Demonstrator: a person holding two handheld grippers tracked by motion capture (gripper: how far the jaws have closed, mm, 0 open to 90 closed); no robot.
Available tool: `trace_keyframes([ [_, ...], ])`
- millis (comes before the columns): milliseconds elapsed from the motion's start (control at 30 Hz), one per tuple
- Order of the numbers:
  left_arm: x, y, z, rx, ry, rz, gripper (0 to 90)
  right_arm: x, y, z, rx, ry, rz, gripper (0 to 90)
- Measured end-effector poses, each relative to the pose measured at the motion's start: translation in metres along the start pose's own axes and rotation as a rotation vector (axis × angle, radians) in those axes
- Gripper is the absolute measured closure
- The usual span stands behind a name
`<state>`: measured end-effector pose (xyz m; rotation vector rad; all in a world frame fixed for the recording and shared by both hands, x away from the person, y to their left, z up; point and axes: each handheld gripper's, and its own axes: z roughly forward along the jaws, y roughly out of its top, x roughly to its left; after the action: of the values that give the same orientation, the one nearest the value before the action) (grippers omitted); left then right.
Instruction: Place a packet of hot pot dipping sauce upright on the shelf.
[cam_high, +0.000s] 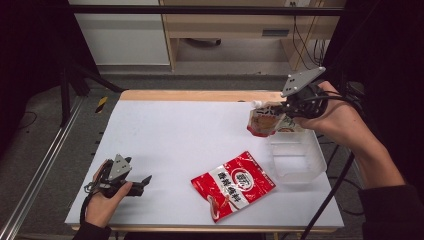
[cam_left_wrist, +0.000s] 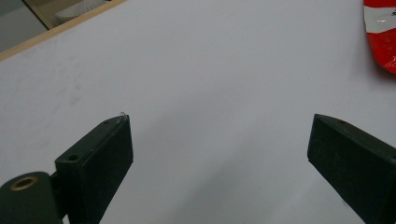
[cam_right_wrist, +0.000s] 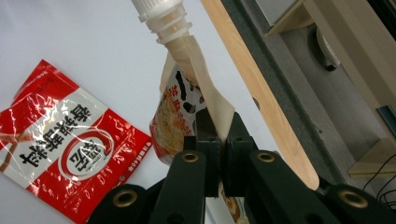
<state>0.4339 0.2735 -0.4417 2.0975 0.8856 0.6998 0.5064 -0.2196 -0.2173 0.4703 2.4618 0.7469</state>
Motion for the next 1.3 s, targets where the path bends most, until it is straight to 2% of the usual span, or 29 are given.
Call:
trace_keyframes([
  [300, 0.0, 0.001, -0.001, -0.003, 0.002, 0.005, 6.6, -0.007, -0.022, -0.007, 0.029, -0.017, 0.021, 88.2],
  [467, 0.0, 0.001, 0.0, -0.003, 0.002, 0.005, 6.6, -0.011, -0.037, -0.005, 0.046, -0.02, 0.042, 88.2],
  [700, 0.0, 0.001, 0.0, 0.0, 0.002, 0.009, 6.6, -0.021, -0.067, 0.012, 0.083, -0.024, 0.085, 88.2],
  [900, 0.0, 0.001, 0.001, 0.004, 0.002, 0.01, 6.6, -0.032, -0.084, 0.025, 0.097, -0.018, 0.094, 88.2],
  [1133, 0.0, 0.0, 0.002, 0.005, 0.004, 0.003, 6.6, -0.044, -0.093, 0.036, 0.097, -0.007, 0.108, 88.1],
  [1300, 0.0, 0.0, 0.001, 0.012, 0.004, 0.009, 6.6, -0.046, -0.096, 0.041, 0.111, -0.001, 0.103, 88.0],
])
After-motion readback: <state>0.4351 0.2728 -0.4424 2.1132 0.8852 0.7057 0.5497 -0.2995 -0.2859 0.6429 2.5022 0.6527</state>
